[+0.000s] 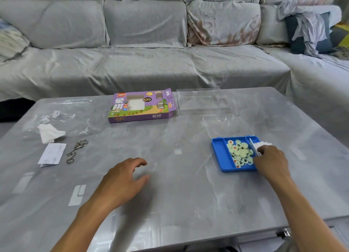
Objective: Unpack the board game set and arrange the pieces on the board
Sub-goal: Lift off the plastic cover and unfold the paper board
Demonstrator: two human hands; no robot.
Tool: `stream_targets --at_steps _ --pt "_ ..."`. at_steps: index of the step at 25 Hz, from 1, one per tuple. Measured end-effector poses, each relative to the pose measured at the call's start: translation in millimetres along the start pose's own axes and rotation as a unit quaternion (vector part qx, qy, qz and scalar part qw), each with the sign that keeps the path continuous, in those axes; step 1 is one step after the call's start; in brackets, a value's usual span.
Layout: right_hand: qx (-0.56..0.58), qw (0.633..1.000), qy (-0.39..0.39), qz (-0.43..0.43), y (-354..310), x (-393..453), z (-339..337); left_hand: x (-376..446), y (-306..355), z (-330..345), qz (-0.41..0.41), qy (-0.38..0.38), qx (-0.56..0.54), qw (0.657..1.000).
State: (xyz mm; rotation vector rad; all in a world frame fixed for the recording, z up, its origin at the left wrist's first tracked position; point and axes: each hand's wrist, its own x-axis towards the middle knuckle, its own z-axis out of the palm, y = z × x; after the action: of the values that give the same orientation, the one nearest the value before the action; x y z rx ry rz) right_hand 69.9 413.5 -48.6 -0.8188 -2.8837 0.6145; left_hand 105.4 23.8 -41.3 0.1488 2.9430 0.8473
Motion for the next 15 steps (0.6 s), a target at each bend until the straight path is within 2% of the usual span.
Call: stream_targets --at_steps 2,4,5,7,9,12,15 --pt "0.031 0.995 0.089 -0.014 -1.9 -2.4 -4.5 0.0 4.6 -3.0 0.003 0.019 0.004 1.0" --pt "0.176 0.972 0.152 -0.041 -19.5 -18.7 -9.2 1.8 9.5 -3.6 0.003 0.021 -0.003 1.0" --pt "0.295 0.946 0.131 -0.04 -36.0 -32.3 -9.1 3.2 12.1 -2.6 0.002 0.017 -0.015 1.0" --pt "0.494 0.869 0.0 -0.036 -73.4 -67.0 0.3 7.2 18.7 2.5 0.0 0.0 -0.074 0.997" --pt "0.579 0.806 -0.114 -0.042 -108.3 -98.0 15.3 10.8 25.4 7.9 -0.004 -0.014 -0.179 0.984" --pt "0.591 0.778 -0.198 -0.078 -142.6 -121.0 27.8 11.5 33.4 12.9 0.035 -0.06 -0.273 0.96" --pt "0.588 0.771 -0.219 -0.106 -151.5 -126.5 32.1 12.3 42.0 18.3 0.034 -0.086 -0.398 0.913"
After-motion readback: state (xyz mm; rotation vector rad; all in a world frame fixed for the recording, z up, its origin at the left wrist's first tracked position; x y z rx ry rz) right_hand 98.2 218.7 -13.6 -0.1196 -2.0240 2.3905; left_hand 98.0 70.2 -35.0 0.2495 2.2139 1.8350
